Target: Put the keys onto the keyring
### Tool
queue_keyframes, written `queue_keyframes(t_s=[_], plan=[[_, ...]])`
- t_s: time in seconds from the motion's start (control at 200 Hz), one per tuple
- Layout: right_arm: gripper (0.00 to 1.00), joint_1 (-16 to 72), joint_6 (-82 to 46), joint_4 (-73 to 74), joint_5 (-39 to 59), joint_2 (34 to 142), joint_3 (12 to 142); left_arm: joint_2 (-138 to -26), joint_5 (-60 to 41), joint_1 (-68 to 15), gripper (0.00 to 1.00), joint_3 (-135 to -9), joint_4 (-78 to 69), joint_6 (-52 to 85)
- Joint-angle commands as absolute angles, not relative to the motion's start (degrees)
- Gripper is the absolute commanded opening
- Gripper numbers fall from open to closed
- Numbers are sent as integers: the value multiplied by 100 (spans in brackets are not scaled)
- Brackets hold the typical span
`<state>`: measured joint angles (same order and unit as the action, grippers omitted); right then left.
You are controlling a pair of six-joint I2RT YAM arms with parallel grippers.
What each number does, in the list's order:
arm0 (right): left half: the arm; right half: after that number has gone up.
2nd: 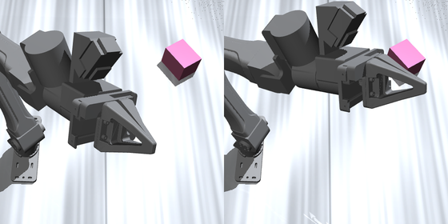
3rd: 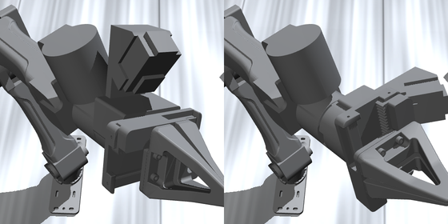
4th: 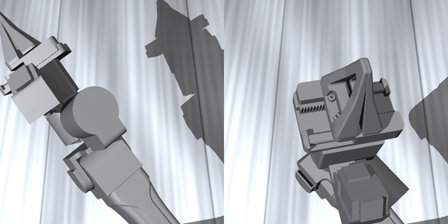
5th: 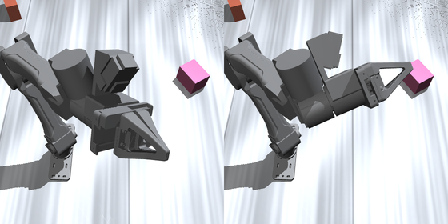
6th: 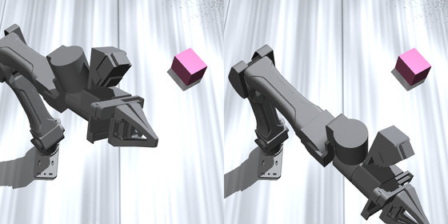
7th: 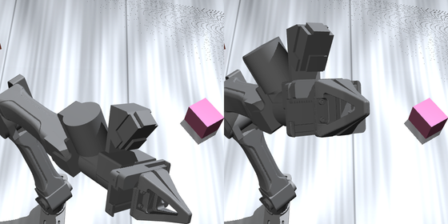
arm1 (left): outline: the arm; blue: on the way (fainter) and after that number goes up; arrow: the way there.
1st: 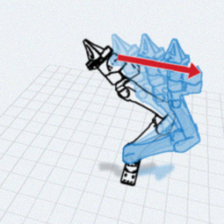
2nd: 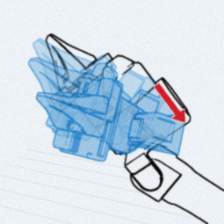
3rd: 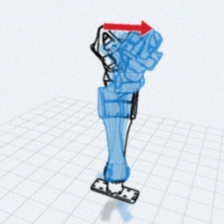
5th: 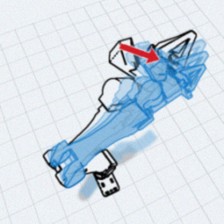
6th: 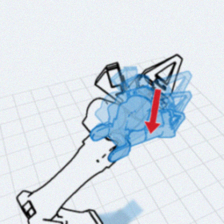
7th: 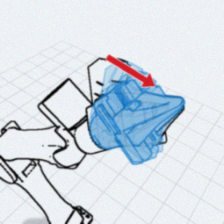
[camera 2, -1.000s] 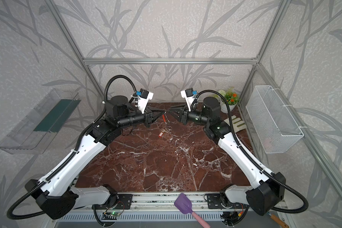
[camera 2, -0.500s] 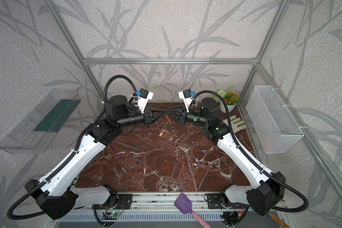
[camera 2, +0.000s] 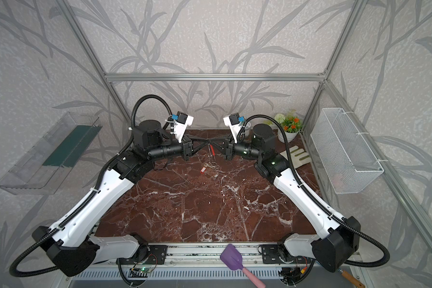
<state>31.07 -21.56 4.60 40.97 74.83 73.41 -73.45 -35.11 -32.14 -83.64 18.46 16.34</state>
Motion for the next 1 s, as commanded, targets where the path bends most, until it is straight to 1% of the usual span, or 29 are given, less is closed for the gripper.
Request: queue_keyframes(t_s=[0.0,0.04,0.1,0.135,0.465,0.86,0.995], plan=[[0,3170,-2120,663,4245,7349,7427,-7333,-3558,-3241,2,-8447,1773,1573],[0,3165,-2118,663,4224,7340,7427,-7314,-3555,-3223,12,-8438,1775,1574],[0,3159,-2112,668,4185,7325,7421,-7278,-3575,-3177,22,-8426,1764,1593],[0,3155,-2102,659,4167,7321,7416,-7248,-3596,-3143,26,-8406,1750,1619],[0,3029,-2152,721,4210,7304,7339,-7091,-4406,-2642,27,-8016,884,2412],[0,3015,-2132,712,4258,7270,7310,-7399,-4969,-2598,26,-8077,695,2730],[0,3019,-2118,728,4219,7267,7316,-7500,-4944,-2597,26,-8160,933,2654]])
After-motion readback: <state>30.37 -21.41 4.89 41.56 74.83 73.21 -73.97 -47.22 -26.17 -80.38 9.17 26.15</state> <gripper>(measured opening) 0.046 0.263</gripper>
